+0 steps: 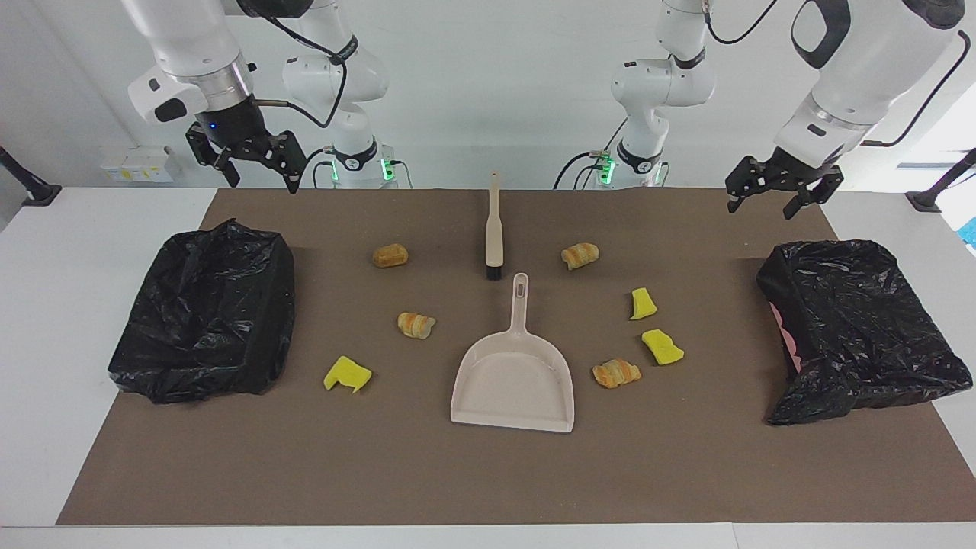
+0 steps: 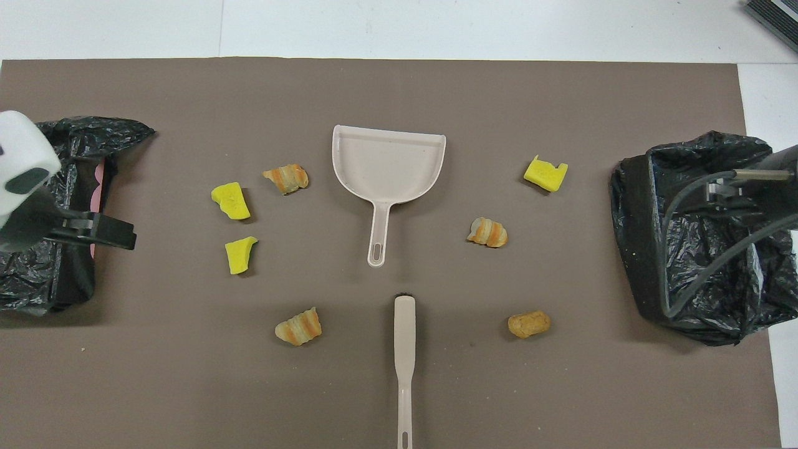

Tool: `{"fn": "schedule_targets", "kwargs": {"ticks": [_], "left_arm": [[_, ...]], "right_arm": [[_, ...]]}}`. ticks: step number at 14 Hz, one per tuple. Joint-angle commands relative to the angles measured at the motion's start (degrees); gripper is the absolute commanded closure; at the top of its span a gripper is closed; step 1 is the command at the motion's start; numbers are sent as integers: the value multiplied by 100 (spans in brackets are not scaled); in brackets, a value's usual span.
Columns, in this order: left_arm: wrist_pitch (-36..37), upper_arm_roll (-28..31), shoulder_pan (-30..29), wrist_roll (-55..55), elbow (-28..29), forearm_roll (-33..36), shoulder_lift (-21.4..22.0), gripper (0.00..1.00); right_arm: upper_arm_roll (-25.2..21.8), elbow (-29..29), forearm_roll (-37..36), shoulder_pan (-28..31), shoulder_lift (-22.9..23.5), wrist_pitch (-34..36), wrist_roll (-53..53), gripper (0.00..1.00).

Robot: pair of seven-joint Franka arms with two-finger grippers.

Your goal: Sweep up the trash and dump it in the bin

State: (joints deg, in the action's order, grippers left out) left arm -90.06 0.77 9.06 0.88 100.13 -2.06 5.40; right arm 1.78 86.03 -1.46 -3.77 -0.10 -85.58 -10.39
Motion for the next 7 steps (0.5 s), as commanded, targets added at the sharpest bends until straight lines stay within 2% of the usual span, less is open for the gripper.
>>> {"fn": "schedule_targets", "kwargs": {"ticks": [1,4,7], "left_arm": [[-274,38,647,-474,831,30,566,0],[-503,38,1262,-596,1358,-31,813,0],[-1056,38,1983,-1667,1912,-75,1059,0]], "right_arm": [[-2,-111,49,-316,316,-222,-41,0],[-2,-463,49,-773,826,-371,-866,0],[-2,-604,41,-1274,1256,-845,-1507,0]]}}
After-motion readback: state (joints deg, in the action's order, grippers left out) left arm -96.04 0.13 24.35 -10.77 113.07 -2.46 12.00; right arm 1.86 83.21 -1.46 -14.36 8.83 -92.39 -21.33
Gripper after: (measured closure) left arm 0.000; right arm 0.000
